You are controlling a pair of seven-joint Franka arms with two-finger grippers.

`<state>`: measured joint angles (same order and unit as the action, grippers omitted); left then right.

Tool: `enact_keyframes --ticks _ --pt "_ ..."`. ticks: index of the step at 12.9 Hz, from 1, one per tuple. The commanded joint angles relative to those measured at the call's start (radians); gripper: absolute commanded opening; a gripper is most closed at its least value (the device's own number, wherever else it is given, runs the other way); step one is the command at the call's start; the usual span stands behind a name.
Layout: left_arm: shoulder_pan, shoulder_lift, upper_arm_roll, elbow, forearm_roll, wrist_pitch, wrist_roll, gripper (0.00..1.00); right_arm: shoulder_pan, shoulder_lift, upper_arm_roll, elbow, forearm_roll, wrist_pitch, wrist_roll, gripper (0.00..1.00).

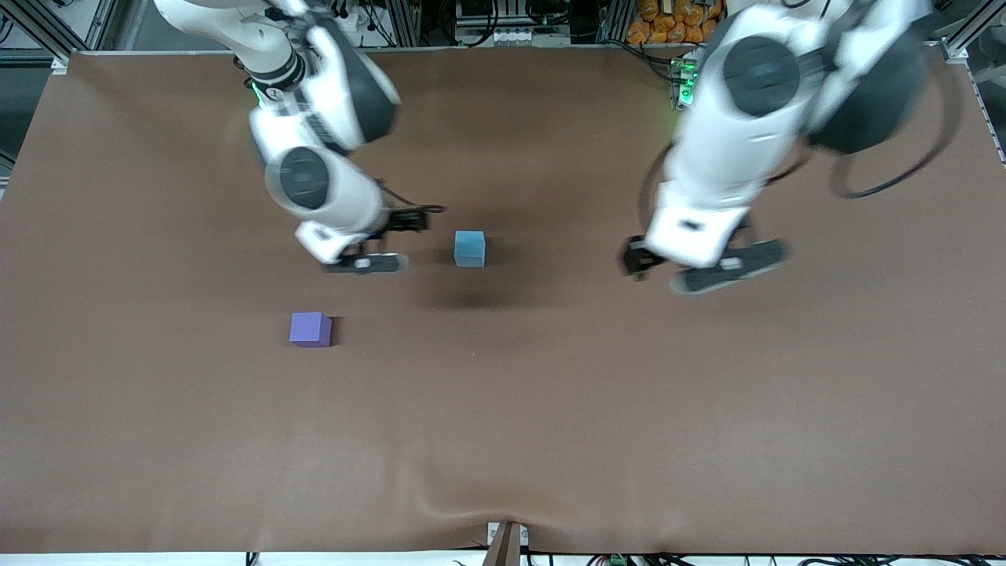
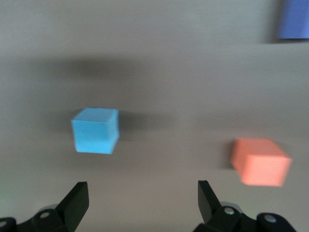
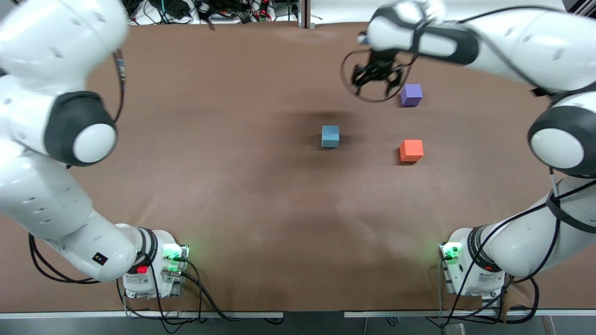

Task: Place blue block between orange and purple blocks
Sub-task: 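Grasp the blue block with the right gripper while the left gripper releases, then carry the blue block with the right gripper toward the orange block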

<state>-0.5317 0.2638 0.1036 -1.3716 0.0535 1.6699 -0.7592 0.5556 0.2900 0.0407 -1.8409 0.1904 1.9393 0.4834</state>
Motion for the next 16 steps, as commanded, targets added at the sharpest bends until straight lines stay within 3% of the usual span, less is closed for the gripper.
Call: enact_keyframes --ticks 1,6,9,13,14,15,16 --pt "0.135 -0.129 -0.016 -0.110 0.008 -0.001 0.122 1.00 0.061 0.066 -0.015 -0.015 0.012 0.119 0.038 1.00" --pt "0.310 -0.268 -0.025 -0.240 0.005 -0.002 0.412 1.00 0.144 0.168 -0.015 -0.026 0.011 0.298 0.119 1.00" --pt "0.387 -0.354 -0.078 -0.354 -0.001 -0.001 0.518 1.00 0.164 0.210 -0.015 -0.035 0.006 0.360 0.148 1.00" --pt "0.436 -0.356 -0.135 -0.343 -0.001 -0.088 0.697 1.00 0.205 0.262 -0.015 -0.072 0.001 0.481 0.214 1.00" --pt "0.464 -0.359 -0.157 -0.340 -0.001 -0.090 0.719 1.00 0.208 0.261 -0.015 -0.070 -0.006 0.477 0.205 0.42" --pt "0.469 -0.359 -0.160 -0.330 -0.003 -0.090 0.738 1.00 0.198 0.252 -0.013 -0.064 -0.008 0.463 0.211 0.00" --pt "0.467 -0.357 -0.160 -0.313 -0.003 -0.114 0.764 1.00 0.193 0.230 -0.015 -0.055 -0.008 0.408 0.210 0.00"
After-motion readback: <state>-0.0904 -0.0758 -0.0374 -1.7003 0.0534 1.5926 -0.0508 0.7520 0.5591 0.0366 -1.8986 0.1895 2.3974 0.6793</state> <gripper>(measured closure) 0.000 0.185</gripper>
